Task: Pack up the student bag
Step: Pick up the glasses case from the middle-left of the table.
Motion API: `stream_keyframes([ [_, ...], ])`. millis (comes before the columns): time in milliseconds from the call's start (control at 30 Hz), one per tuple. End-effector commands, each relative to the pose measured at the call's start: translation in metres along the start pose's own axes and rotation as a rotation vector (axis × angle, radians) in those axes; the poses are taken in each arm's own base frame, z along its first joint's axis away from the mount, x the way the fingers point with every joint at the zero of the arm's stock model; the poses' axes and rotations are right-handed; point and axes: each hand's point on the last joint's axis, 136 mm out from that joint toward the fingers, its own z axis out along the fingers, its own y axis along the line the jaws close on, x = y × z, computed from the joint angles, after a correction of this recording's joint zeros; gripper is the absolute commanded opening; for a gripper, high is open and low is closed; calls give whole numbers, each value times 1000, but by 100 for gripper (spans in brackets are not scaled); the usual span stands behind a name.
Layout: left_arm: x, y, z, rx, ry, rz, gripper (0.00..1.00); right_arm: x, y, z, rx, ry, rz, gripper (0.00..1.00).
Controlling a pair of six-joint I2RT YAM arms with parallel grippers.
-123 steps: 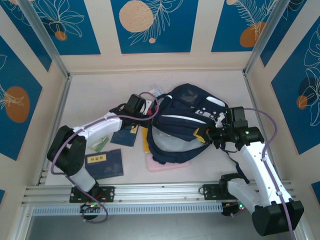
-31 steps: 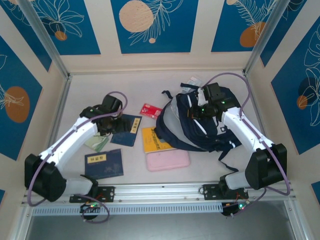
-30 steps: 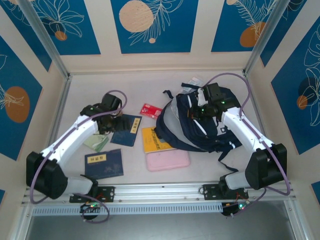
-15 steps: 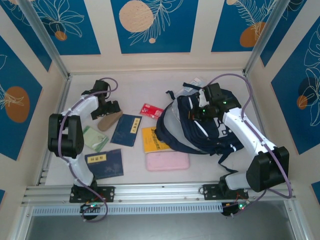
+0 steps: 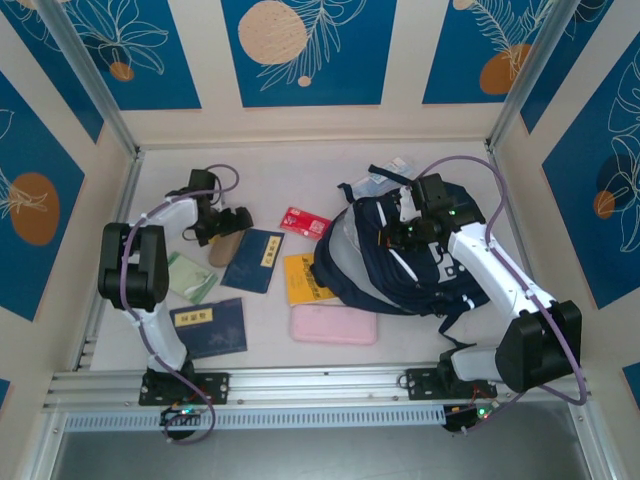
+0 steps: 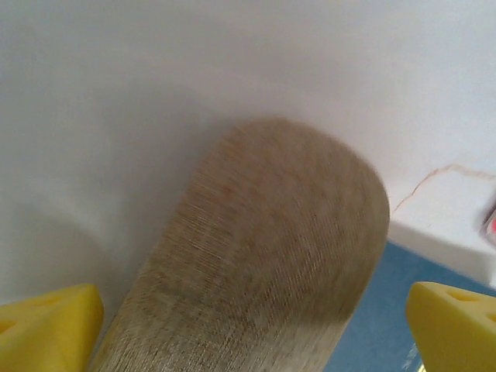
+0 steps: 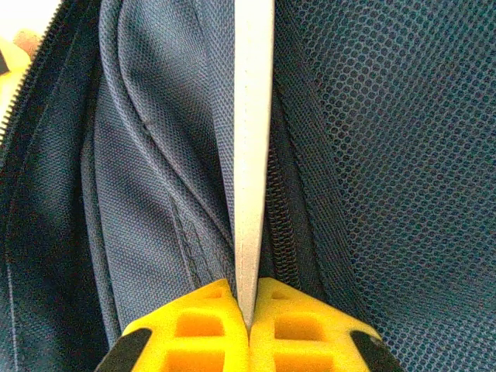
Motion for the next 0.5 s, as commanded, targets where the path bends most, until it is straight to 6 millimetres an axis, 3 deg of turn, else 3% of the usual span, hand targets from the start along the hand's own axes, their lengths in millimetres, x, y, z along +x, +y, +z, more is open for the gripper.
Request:
stream_keyframes([
  [0,13,-4,-10,45,26,-12,100,5,3,-5,-25,14,35,0],
  [233,31,10,-8,-49,58,9,96,4,2,-1,-24,17,37,0],
  [467,28,24,2,-153,85,40,54,-1,5,-6,-19,5,36,0],
])
